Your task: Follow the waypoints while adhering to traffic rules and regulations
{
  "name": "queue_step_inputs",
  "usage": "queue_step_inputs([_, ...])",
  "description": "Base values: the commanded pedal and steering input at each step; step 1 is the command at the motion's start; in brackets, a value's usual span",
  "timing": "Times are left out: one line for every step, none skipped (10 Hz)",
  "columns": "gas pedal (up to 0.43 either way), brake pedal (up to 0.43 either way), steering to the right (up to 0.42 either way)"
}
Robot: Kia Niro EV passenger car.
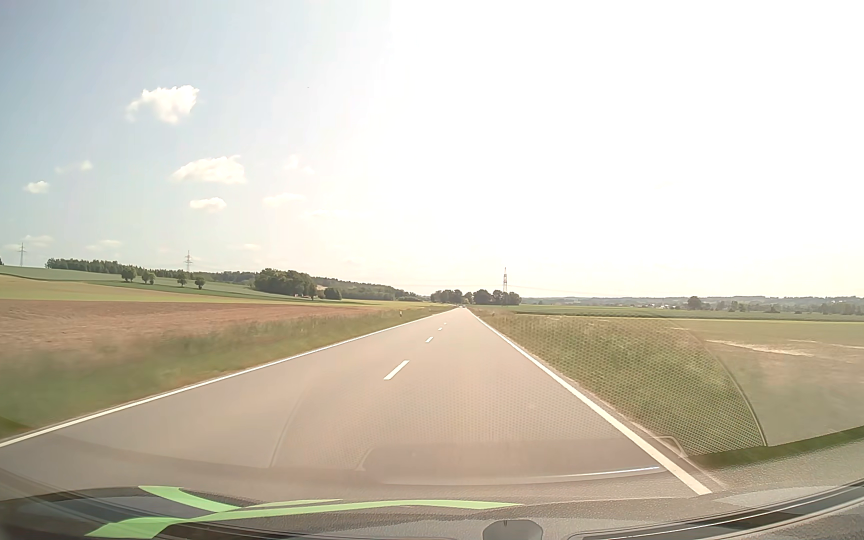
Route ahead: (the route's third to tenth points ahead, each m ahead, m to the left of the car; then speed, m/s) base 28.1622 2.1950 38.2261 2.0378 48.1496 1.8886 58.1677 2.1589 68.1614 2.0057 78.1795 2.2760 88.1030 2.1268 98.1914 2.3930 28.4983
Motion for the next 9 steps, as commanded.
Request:
queue_step_inputs([0.22, 0.0, -0.003])
queue_step_inputs([0.22, 0.0, -0.003])
queue_step_inputs([0.209, 0.0, -0.003])
queue_step_inputs([0.189, 0.0, -0.002])
queue_step_inputs([0.169, 0.0, -0.003])
queue_step_inputs([0.169, 0.0, -0.003])
queue_step_inputs([0.177, 0.0, -0.003])
queue_step_inputs([0.189, 0.0, -0.002])
queue_step_inputs([0.197, 0.0, -0.002])
